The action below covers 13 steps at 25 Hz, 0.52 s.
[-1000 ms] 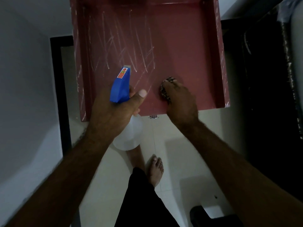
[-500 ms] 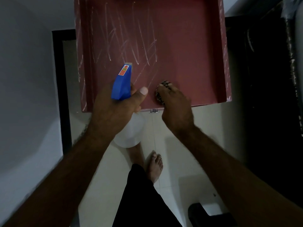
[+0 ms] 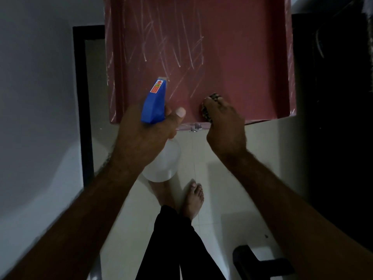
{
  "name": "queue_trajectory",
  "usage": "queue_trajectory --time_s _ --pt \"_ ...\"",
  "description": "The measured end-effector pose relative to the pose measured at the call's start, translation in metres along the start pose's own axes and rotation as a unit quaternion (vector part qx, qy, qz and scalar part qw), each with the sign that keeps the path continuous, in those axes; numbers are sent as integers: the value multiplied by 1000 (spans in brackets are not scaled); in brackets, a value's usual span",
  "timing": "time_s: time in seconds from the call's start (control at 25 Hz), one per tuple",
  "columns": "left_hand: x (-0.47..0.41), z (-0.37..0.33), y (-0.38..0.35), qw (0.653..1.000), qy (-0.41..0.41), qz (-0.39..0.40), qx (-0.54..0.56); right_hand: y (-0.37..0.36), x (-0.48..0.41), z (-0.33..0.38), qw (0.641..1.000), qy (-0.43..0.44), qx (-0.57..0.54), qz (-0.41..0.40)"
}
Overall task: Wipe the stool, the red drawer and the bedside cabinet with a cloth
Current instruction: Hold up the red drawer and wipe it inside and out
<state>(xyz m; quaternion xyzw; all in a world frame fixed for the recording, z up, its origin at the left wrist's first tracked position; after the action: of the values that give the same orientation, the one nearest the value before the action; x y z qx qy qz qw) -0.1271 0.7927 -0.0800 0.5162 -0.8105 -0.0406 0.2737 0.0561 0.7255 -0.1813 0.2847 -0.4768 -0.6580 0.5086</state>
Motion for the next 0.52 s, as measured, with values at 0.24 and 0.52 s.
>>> queue_trajectory --time_s 0.24,0.52 --pt "2 1 -2 1000 -8 13 11 -19 9 40 987 148 -18 64" --pt "0 29 -4 999 20 27 -7 33 -13 -34 998 -19 -40 -42"
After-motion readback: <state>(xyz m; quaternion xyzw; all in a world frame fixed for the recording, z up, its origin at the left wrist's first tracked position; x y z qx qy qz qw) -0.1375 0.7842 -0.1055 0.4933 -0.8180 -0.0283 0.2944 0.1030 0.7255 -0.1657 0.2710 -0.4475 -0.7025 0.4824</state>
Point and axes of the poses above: each hand's wrist, its own x-axis away from the middle knuckle, its own y-axis out of the back of the hand, z = x × y, the point moved 7 cm from there along -x, towards the middle knuckle, and after that the axes turned 1 degree about -y, right-handed, at the moved point
